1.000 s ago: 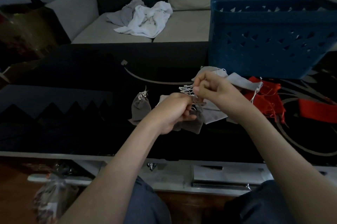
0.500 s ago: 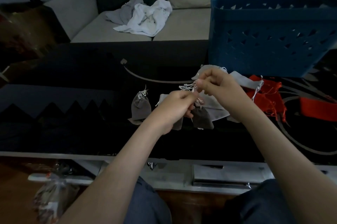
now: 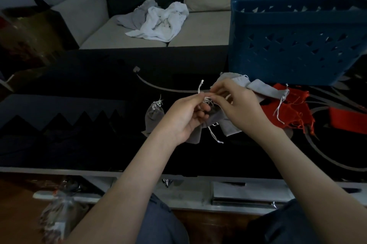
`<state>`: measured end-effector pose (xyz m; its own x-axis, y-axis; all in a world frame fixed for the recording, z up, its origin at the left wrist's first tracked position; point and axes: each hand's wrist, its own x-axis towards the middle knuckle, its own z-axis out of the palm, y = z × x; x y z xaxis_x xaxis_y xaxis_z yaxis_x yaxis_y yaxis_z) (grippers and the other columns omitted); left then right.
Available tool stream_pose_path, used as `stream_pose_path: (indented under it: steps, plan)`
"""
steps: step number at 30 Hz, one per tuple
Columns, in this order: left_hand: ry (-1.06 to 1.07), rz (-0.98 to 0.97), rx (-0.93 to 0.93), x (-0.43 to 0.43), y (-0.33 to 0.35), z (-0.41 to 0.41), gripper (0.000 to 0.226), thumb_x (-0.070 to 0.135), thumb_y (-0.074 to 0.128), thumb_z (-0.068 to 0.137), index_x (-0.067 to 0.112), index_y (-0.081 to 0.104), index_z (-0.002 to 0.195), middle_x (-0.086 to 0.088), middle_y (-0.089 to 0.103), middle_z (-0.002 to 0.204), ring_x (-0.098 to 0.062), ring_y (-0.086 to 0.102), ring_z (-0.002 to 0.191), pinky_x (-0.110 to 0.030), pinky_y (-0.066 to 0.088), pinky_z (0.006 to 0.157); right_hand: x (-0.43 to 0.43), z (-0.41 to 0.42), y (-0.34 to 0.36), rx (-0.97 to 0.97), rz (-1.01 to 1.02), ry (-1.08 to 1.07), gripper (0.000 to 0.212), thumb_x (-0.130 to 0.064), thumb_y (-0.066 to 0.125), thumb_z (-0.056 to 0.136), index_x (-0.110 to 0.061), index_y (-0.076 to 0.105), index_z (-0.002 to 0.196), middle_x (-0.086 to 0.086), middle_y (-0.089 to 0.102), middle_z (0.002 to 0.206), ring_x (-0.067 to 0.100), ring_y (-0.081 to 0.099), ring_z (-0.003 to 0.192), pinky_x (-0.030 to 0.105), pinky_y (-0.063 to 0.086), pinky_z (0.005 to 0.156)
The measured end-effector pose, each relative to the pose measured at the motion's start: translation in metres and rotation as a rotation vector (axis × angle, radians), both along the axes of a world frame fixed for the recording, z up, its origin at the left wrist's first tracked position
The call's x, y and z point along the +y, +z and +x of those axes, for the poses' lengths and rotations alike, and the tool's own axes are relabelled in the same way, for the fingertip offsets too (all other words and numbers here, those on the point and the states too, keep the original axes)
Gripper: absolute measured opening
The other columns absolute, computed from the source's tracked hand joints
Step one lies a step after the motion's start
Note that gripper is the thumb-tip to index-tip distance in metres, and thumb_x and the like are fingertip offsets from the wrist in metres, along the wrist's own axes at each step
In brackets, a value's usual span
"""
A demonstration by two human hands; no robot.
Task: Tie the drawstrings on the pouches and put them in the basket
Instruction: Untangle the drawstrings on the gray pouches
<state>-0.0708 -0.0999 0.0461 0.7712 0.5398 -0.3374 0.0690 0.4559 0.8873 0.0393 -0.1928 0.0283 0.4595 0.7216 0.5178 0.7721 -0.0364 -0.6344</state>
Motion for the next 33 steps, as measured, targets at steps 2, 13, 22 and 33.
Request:
stream_pose_path:
  steps: [2,13,22,33]
  plan:
    - [0.026,-0.041,0.017,0.0,0.0,0.001,0.024,0.018,0.046,0.1,0.01,0.066,0.088,0.003,0.052,0.049,-0.006,0.043,0.048,-0.018,0.042,0.056,0.002,0.0,-0.005,-0.216,0.008,-0.068,0.009,-0.012,0.058,0.091,-0.006,0.062,0.096,0.004,0.067,0.081,0.016,0.064,0.073,0.029,0.052,0.065]
    - [-0.007,-0.159,0.123,0.006,-0.002,-0.003,0.03,0.02,0.053,0.097,0.01,0.069,0.074,0.003,0.055,0.053,-0.003,0.04,0.048,-0.013,0.041,0.046,0.007,-0.007,-0.007,-0.379,-0.097,-0.213,0.027,-0.019,0.038,0.1,-0.004,0.057,0.091,0.009,0.063,0.069,0.022,0.06,0.053,0.031,0.045,0.043]
    - [0.015,-0.034,-0.063,0.005,-0.002,-0.002,0.021,0.018,0.052,0.097,0.01,0.067,0.084,0.006,0.057,0.059,-0.002,0.036,0.048,-0.013,0.032,0.045,0.0,-0.007,0.009,0.664,-0.065,0.209,0.026,-0.009,0.061,0.088,-0.025,0.049,0.106,-0.009,0.068,0.075,0.006,0.064,0.086,0.024,0.05,0.086]
    - [0.04,0.168,-0.165,0.006,-0.006,-0.001,0.027,0.012,0.057,0.093,0.014,0.064,0.067,0.005,0.062,0.063,-0.003,0.055,0.058,-0.014,0.043,0.056,-0.001,-0.014,0.014,0.747,-0.041,0.274,0.023,-0.005,0.061,0.088,-0.011,0.055,0.109,0.014,0.06,0.093,0.018,0.057,0.091,0.026,0.049,0.084]
